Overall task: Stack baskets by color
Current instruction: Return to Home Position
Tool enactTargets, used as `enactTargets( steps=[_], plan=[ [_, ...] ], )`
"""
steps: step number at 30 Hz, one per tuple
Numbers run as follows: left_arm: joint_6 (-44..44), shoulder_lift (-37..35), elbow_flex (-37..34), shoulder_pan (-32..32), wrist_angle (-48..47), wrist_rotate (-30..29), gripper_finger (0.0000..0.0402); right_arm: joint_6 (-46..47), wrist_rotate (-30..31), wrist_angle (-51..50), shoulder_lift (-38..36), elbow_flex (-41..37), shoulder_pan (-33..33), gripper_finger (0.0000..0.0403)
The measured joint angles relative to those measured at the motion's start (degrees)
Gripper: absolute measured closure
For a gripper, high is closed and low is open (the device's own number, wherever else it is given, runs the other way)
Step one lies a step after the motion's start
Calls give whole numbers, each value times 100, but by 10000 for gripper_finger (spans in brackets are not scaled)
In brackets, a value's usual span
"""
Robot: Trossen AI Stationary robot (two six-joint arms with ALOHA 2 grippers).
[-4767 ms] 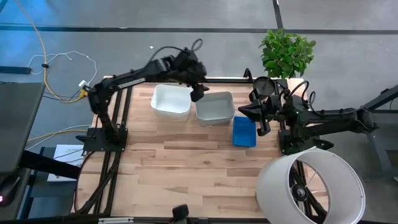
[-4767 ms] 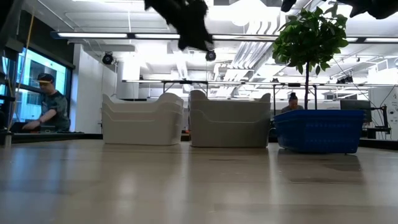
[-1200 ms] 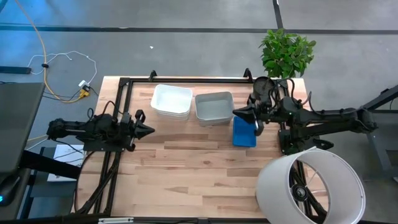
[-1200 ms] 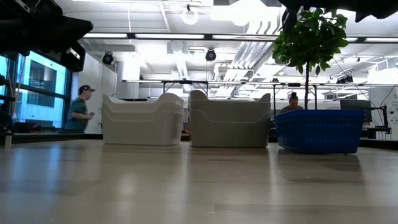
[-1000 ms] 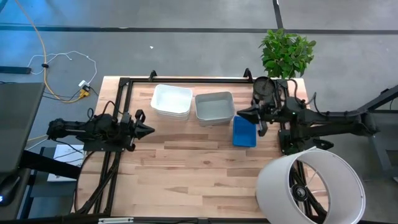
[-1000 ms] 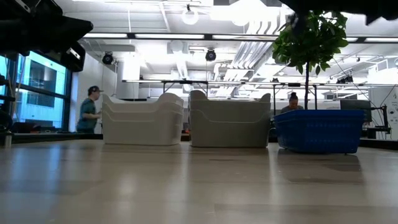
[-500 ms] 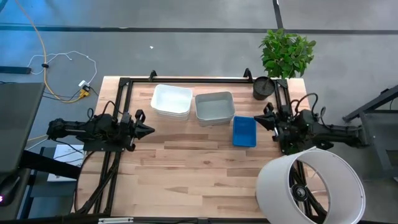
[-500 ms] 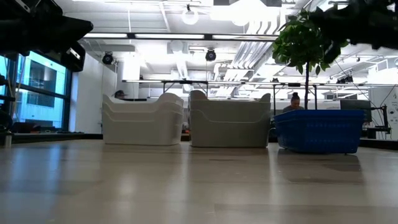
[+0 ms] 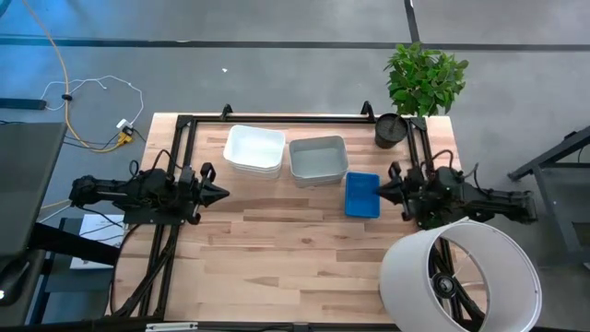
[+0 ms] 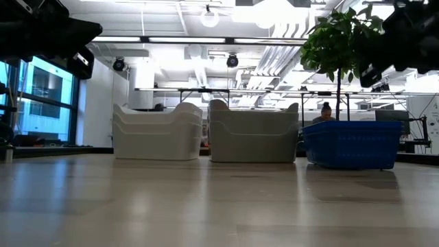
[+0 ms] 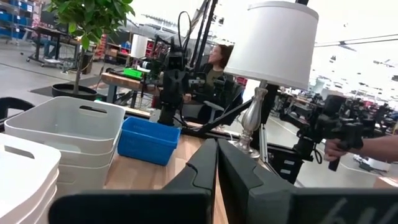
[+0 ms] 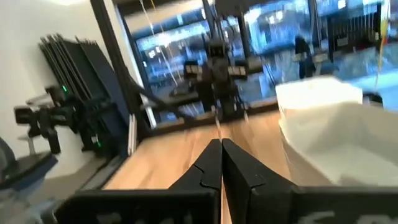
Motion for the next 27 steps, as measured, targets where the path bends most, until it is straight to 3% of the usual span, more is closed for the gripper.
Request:
enactTargets(
  steps=[27],
  plan=[
    [1,0,0,0,-5,15,398,-108,307,-323,80,2,-1,402]
  ],
)
